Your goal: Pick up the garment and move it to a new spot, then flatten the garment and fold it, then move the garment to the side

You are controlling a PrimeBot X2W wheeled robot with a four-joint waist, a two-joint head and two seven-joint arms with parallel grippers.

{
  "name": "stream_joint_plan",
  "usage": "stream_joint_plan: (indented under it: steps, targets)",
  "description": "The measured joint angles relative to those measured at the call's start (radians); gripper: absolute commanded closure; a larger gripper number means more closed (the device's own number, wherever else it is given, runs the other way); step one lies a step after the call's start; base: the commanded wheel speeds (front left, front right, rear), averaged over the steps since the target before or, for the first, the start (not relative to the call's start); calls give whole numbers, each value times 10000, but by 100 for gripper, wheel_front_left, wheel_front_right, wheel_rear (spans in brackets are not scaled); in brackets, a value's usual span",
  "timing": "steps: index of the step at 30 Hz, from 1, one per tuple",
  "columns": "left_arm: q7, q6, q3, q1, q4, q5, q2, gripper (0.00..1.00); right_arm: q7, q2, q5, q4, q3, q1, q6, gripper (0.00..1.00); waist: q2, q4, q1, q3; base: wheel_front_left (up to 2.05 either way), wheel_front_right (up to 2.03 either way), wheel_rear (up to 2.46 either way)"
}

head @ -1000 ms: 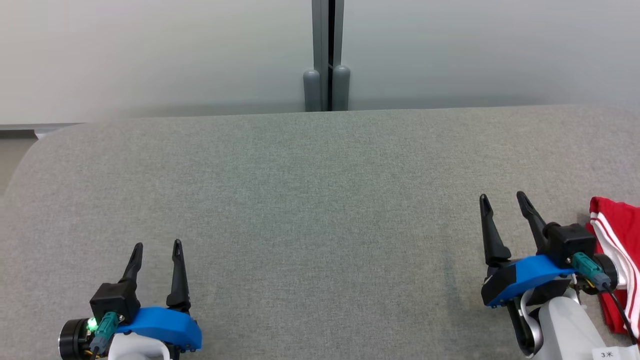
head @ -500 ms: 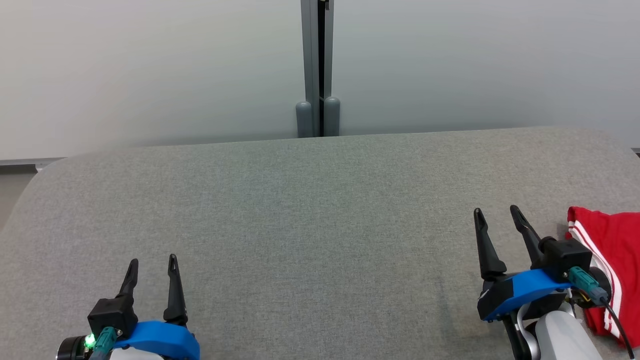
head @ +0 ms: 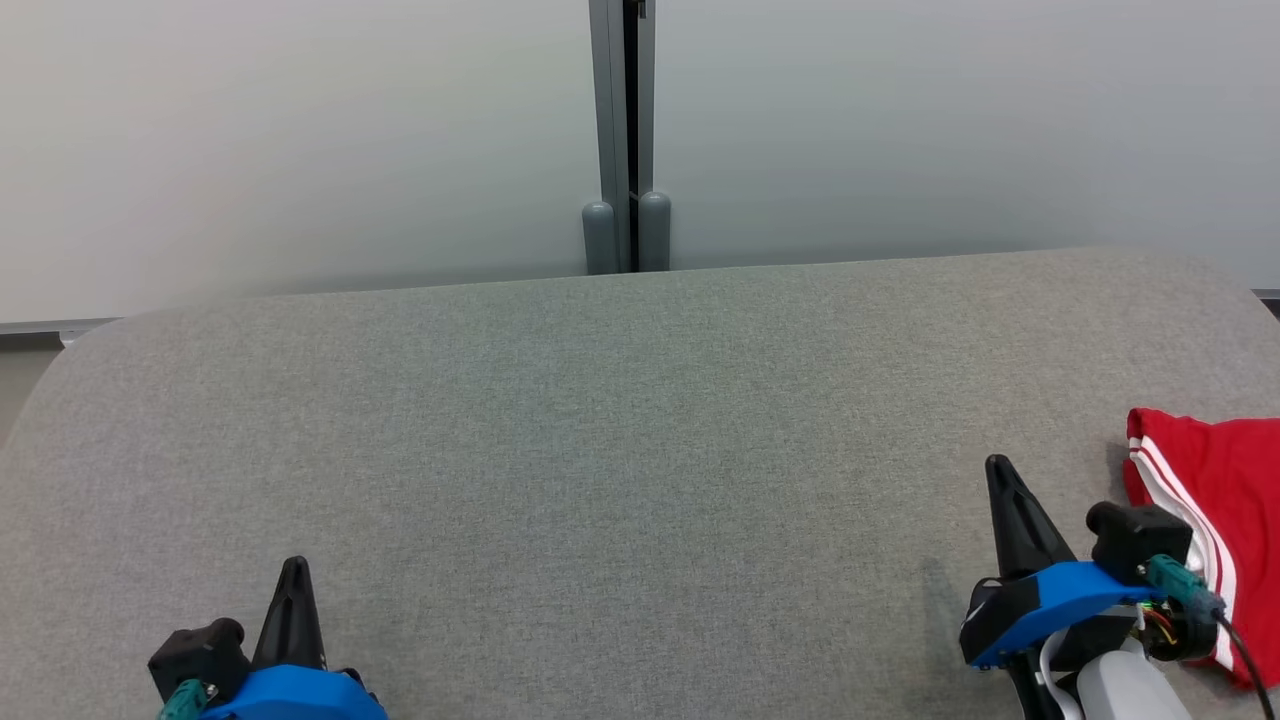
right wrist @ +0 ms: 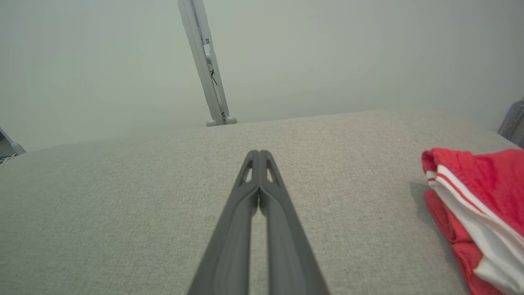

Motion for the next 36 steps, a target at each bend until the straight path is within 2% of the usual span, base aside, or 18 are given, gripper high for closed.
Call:
stream_joint_plan:
  steps: [15, 36]
  targets:
    - [583, -98, -10, -3, -525, -2867, 0, 100, 554, -2, 2930, -596, -38, 246, -2, 100, 0, 32, 0, 4, 0, 0, 0]
    - [1350, -205, 12, -79, -1037, -6059, 4, 100, 1331, -8, 6236, -1179, -198, 525, -2, 100, -1, 77, 0, 11, 0, 0, 0]
